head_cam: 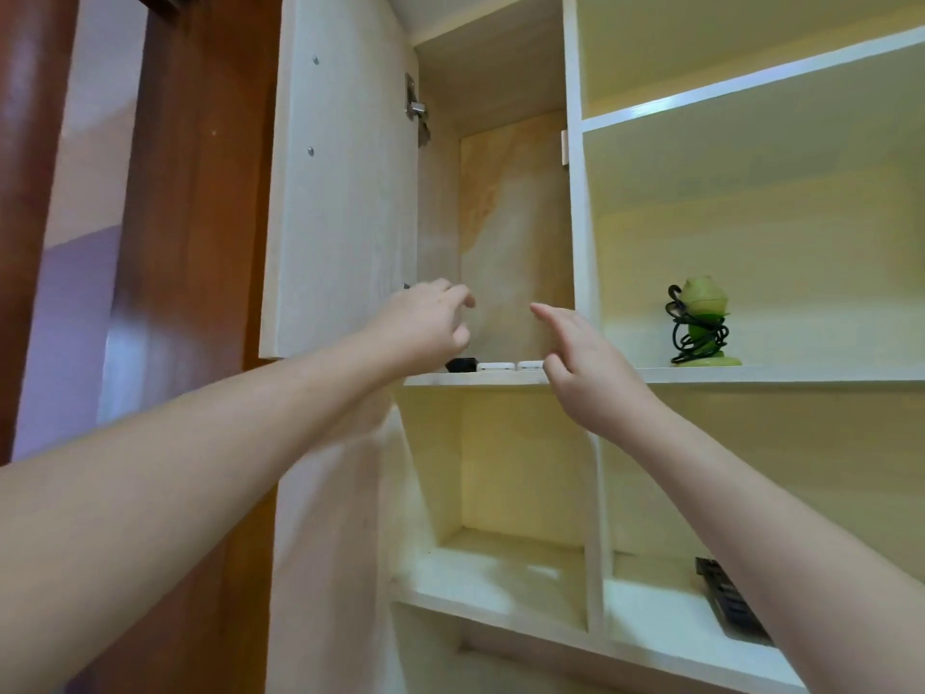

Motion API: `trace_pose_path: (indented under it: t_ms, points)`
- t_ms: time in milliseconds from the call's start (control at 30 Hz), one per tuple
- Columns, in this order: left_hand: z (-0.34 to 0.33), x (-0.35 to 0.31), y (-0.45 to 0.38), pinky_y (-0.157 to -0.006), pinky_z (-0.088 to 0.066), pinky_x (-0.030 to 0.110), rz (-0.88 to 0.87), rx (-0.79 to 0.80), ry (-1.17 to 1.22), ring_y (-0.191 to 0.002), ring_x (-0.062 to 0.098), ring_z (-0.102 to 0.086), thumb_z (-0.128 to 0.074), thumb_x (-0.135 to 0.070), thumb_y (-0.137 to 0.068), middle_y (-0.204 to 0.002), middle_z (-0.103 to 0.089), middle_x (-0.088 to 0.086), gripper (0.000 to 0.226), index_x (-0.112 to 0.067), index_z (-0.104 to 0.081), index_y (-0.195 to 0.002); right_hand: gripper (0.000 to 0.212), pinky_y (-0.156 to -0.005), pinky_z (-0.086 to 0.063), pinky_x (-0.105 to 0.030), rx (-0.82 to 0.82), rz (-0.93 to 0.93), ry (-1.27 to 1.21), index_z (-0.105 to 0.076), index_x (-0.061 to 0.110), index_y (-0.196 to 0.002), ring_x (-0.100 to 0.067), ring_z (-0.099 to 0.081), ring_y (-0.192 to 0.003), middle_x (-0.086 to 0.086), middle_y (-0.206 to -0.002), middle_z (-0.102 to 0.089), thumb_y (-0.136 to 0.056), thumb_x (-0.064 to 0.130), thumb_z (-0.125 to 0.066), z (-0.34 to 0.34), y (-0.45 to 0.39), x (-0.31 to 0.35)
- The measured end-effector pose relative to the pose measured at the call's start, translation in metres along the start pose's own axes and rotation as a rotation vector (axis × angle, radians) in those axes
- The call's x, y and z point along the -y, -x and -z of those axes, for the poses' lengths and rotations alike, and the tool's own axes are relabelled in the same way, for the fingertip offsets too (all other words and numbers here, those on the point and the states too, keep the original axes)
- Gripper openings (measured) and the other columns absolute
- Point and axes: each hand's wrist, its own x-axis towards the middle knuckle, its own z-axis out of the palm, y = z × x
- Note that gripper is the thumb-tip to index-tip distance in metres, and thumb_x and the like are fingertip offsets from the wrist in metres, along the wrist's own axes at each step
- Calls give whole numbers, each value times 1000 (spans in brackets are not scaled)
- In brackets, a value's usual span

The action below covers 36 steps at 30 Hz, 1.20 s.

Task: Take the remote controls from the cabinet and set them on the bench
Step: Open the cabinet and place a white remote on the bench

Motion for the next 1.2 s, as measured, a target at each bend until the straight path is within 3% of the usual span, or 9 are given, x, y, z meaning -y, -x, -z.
trace_pose_path:
  t_ms: [200,400,567,667,833,933,1000,1200]
  points:
    - [-47,-29,-21,-106,-39,35,42,184,272,-129,19,-48,-46,-29,-95,-141,-52,1,43,-22,-49,-137,56,-107,-20,-19,61,-97,-35,-24,14,-149,-14,-29,-139,-1,-154,-29,-94,5,-33,10,3,-20]
    - [-68,-50,-37,-110,-32,28,101,288,530,-138,18,-38,-29,-16,-98,-152,-41,0,51,-24,-37,-147,56,-103,-23,-16,74,-120,-38,-28,15,-147,-12,-34,-136,-2,-151,-36,-93,4,-33,10,7,-30]
    - [-83,-60,-43,-107,-33,30,83,330,472,-138,23,-38,-28,-25,-100,-154,-38,3,50,-27,-33,-150,56,-109,-27,-22,82,-164,-124,-30,16,-146,-12,-35,-137,-2,-149,-38,-92,3,-31,6,7,-34]
    - [-87,-57,-41,-107,-37,33,57,315,477,-133,23,-44,-29,-29,-100,-148,-46,3,48,-28,-39,-146,56,-111,-28,-25,72,-171,-141,-32,16,-145,-12,-36,-136,-1,-149,-39,-92,2,-32,3,7,-35]
    - [-79,-53,-31,-78,-44,28,-39,266,469,-111,23,-58,-34,-37,-100,-110,-65,-2,37,-23,-54,-128,56,-108,-31,-24,83,-201,-193,-34,17,-144,-11,-39,-134,-1,-146,-43,-90,2,-32,-2,7,-34]
    - [-71,-48,-24,-95,-44,35,-67,225,417,-118,21,-54,-40,-46,-99,-127,-60,3,48,-21,-49,-139,55,-106,-31,-21,81,-215,-203,-34,16,-144,-10,-39,-133,-1,-145,-43,-91,2,-32,-2,6,-32]
    - [-68,-43,-22,-98,-43,39,-74,201,386,-115,21,-54,-40,-52,-97,-123,-60,4,52,-21,-50,-138,53,-108,-30,-23,80,-219,-207,-34,17,-144,-11,-39,-134,-1,-146,-43,-92,4,-33,-3,6,-31]
    - [-68,-33,-22,-78,-40,30,8,146,396,-100,18,-54,-50,-58,-90,-105,-55,1,48,-22,-64,-120,53,-102,-30,-20,88,-241,-166,-34,18,-144,-14,-38,-136,-2,-148,-41,-92,4,-31,-9,1,-27]
